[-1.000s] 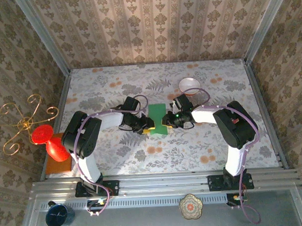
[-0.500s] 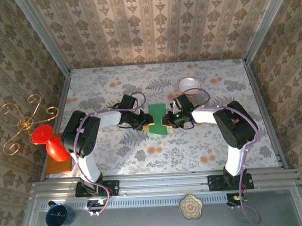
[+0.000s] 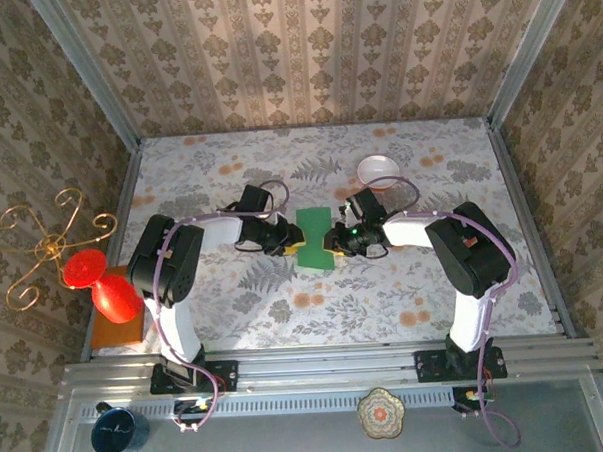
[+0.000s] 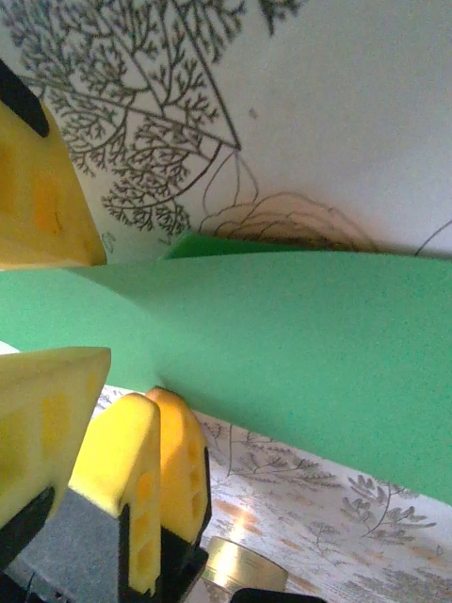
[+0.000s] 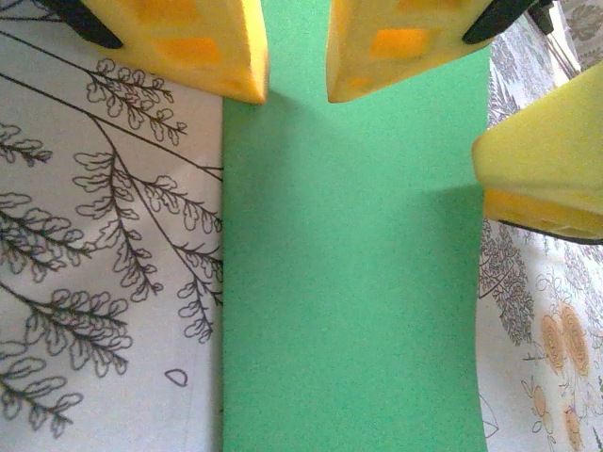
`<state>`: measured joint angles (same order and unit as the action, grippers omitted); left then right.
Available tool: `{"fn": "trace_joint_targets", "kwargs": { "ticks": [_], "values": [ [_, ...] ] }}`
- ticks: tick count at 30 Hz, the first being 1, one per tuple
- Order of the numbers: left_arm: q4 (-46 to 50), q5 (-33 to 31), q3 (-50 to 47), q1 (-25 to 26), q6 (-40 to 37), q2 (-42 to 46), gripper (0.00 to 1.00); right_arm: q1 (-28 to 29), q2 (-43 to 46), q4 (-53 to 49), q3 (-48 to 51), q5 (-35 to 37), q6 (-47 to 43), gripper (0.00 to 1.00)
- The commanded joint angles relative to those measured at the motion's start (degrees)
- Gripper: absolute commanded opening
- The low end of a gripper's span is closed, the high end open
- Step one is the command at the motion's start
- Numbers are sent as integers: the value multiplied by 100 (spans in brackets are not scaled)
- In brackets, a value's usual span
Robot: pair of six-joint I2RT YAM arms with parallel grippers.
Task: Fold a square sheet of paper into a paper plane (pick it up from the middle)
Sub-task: Third fold the triangle at the center of the table.
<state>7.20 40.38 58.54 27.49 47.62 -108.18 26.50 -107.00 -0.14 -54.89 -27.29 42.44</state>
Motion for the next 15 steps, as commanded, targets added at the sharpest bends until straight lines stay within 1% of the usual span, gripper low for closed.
{"fn": "trace_joint_targets", "kwargs": {
  "ticks": [1, 5, 7, 11, 12, 15],
  "values": [
    [36, 110, 142, -42, 49, -140, 25, -38, -75, -93, 176, 189, 17, 27],
    [27, 145, 153, -50, 89, -159, 19, -40, 7, -9, 206, 189, 10, 29],
    [19, 153, 144, -52, 121, -151, 13, -40, 94, 46, 231, 197, -27, 30],
    [-43, 137, 90, -55, 210, -49, 8, -40, 432, 171, 276, 290, -209, 36],
    [-60, 120, 74, -51, 234, -1, 8, -40, 565, 208, 301, 335, -293, 38],
    [-86, 59, 14, -53, 341, 159, 7, -27, 982, 473, 507, 434, -656, 53]
  ]
}}
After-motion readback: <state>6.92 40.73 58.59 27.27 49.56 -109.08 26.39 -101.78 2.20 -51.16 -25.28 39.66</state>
